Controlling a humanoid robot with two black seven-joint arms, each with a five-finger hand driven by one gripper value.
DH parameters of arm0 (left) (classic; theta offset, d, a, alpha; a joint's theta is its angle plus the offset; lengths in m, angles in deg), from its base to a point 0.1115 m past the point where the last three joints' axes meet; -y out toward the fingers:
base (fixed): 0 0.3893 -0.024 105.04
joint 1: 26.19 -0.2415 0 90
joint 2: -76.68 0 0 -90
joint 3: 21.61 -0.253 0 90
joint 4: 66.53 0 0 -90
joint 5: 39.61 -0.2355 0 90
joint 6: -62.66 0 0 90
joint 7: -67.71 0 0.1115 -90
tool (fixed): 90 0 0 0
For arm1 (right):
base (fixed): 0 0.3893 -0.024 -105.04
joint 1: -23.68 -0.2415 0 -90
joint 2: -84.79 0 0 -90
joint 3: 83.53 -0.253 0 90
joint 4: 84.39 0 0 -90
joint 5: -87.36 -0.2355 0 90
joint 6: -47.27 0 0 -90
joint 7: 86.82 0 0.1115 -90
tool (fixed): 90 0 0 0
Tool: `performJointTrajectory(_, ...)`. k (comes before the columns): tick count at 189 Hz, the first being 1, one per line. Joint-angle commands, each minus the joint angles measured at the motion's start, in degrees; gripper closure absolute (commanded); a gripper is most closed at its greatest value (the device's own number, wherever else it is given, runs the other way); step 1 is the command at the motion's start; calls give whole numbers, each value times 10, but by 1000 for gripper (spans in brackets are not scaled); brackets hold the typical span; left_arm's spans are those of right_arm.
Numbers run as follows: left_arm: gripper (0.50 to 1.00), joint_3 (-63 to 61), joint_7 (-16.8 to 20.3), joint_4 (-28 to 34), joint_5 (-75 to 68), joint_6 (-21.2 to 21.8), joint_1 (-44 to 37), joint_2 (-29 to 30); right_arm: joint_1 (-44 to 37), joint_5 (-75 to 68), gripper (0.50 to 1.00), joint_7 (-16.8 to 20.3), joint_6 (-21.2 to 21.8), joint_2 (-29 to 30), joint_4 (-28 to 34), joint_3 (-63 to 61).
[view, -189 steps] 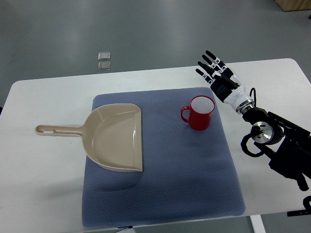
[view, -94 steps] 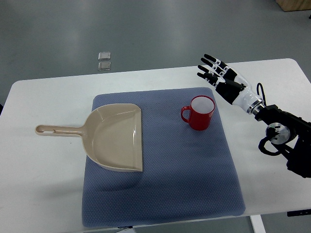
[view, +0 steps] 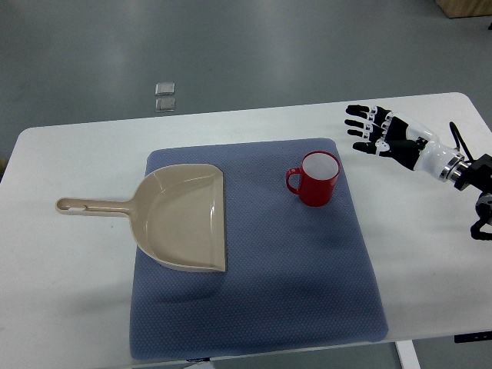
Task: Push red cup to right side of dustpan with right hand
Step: 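Move the right hand down and toward the red mug, then curl the right hand fingers around the red mug's side away from the dustpan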
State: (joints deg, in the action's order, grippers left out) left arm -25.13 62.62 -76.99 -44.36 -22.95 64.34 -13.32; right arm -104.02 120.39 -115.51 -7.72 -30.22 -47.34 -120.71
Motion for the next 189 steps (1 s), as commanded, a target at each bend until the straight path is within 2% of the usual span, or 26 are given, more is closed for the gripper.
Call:
performJointTrajectory(1, 500, 0, 0, 0, 0, 0, 0, 0, 11, 30, 566, -16, 0, 0, 13, 0)
performJointTrajectory(24, 500, 1, 0, 1, 0, 0, 0, 0, 20, 46, 566, -18, 0, 6, 18, 0)
performJointTrajectory(60, 500, 1, 0, 1, 0, 0, 0, 0, 22, 58, 566, -40, 0, 15, 18, 0)
performJointTrajectory(134, 500, 1, 0, 1, 0, 0, 0, 0, 41, 66, 566, -44, 0, 46, 18, 0)
performJointTrajectory(189, 500, 1, 0, 1, 0, 0, 0, 0, 41, 66, 566, -46, -30, 80, 3, 1)
